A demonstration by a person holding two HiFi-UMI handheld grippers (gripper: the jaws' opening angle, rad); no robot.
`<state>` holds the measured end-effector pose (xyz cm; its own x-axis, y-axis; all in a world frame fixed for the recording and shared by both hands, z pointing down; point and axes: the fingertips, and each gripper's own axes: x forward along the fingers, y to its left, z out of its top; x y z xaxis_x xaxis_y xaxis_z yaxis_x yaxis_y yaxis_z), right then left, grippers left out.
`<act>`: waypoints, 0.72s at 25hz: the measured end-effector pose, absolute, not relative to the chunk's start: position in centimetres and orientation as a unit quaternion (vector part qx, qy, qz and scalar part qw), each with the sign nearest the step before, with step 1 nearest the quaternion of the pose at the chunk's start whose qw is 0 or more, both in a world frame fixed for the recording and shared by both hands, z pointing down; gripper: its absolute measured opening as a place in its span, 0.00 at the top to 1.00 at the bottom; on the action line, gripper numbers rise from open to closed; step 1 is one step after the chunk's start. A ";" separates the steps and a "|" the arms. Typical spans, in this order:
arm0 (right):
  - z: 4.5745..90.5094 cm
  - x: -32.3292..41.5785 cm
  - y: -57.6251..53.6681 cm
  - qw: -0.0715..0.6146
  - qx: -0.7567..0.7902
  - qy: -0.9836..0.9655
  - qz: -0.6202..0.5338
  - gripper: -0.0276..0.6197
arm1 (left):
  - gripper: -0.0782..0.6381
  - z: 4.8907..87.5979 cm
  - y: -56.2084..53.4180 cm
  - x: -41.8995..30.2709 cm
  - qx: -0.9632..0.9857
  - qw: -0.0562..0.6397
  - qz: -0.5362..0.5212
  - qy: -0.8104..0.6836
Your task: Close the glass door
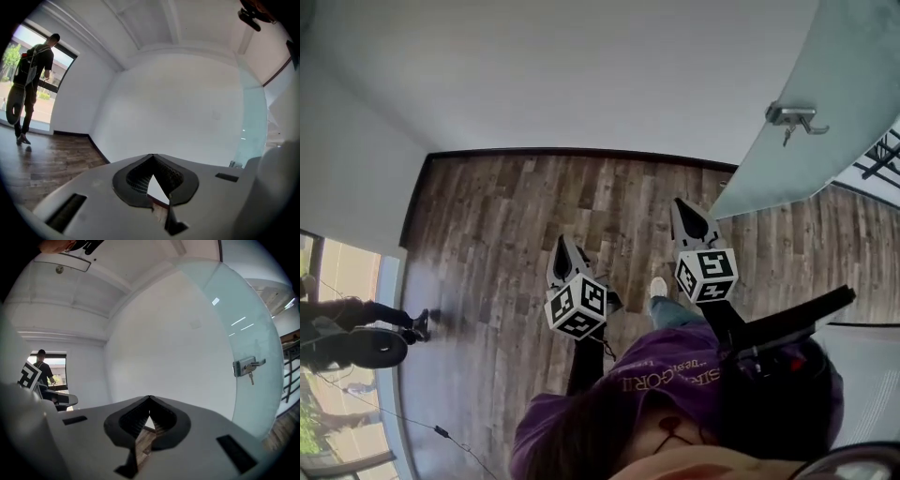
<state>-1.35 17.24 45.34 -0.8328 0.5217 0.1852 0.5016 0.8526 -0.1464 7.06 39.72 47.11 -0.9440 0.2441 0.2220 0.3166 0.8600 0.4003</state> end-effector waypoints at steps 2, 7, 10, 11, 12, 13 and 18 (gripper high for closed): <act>44.7 -4.8 17.3 0.103 -0.264 -0.958 0.046 0.98 | 0.89 46.5 39.4 3.0 -0.120 0.077 -0.251 -0.957; 43.8 -11.5 15.9 0.091 -0.248 -0.963 0.050 0.98 | 0.89 45.5 37.3 -4.6 -0.075 0.069 -0.281 -0.954; 43.9 -13.8 15.0 0.086 -0.238 -0.966 0.055 0.98 | 0.89 45.4 36.6 -7.4 -0.069 0.067 -0.262 -0.960; 43.9 -14.6 14.6 0.086 -0.232 -0.967 0.057 0.98 | 0.89 45.2 36.4 -8.3 -0.063 0.065 -0.259 -0.962; 43.9 -15.4 14.2 0.087 -0.225 -0.969 0.060 0.98 | 0.89 44.9 36.2 -9.4 -0.055 0.063 -0.257 -0.963; 43.9 -16.2 13.8 0.088 -0.217 -0.970 0.064 0.98 | 0.89 44.6 35.8 -10.5 -0.044 0.060 -0.256 -0.964; 44.2 -19.9 13.3 0.091 -0.185 -0.976 0.066 0.98 | 0.89 44.1 34.9 -15.3 0.006 0.054 -0.265 -0.963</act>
